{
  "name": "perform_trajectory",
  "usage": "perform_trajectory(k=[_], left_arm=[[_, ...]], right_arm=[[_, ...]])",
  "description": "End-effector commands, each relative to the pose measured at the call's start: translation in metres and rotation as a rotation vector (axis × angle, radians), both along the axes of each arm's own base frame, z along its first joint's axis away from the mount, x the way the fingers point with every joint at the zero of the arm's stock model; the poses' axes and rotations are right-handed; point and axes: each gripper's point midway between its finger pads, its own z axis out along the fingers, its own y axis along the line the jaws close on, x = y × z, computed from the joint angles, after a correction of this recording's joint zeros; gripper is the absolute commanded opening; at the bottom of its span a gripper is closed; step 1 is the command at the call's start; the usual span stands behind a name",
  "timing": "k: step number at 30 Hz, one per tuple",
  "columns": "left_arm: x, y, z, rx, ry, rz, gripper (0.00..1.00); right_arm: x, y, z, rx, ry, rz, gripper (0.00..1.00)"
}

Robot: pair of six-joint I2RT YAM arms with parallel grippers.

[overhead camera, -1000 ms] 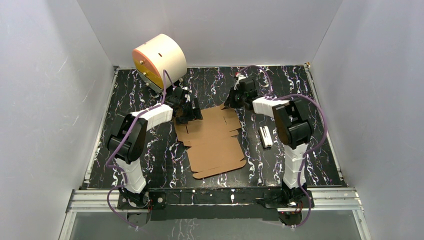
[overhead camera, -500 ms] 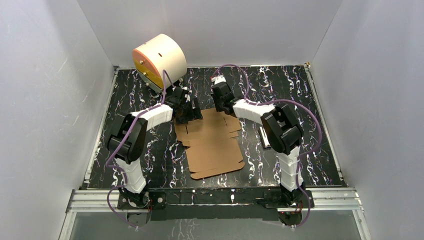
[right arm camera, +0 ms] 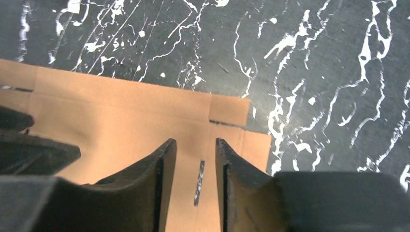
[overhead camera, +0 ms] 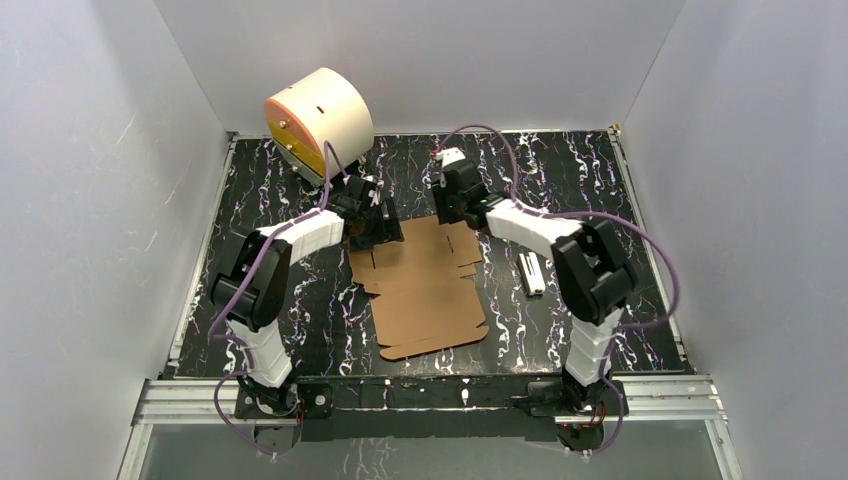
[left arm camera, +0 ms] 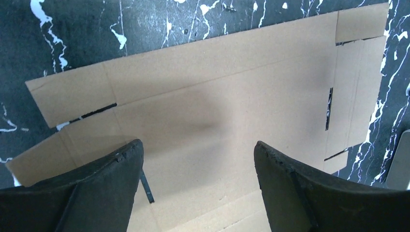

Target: Fold the paper box

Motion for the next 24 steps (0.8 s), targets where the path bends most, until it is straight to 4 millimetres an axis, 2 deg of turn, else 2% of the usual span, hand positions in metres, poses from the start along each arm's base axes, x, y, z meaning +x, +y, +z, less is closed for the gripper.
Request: perform_trajectory(k=[1, 8, 12, 17, 24], left_arm=[[-0.010, 0.006, 0.029, 0.004, -0.026, 0.009, 0.82], [-0.028, -0.006, 0.048, -0.025, -0.056, -0.016, 0.82], [-0.039, -0.025, 0.050, -0.038, -0.062, -0.052, 0.82], [-0.046, -0.046, 0.041, -0.015, -0.055, -0.111, 0.82], [-0.048, -0.050, 0.014, 0.010, -0.004, -0.114, 0.82]], right_arm=[[-0.012, -0.015, 0.038, 0.178, -0.001, 0.024, 0.48], [-0.041, -0.055, 0.015, 0.340, 0.120, -0.017, 0.50], [-0.052, -0.068, 0.000, 0.377, 0.167, -0.039, 0.50], [-0.056, -0.080, -0.012, 0.398, 0.210, -0.075, 0.50], [-0.061, -0.085, -0.027, 0.390, 0.249, -0.090, 0.50]])
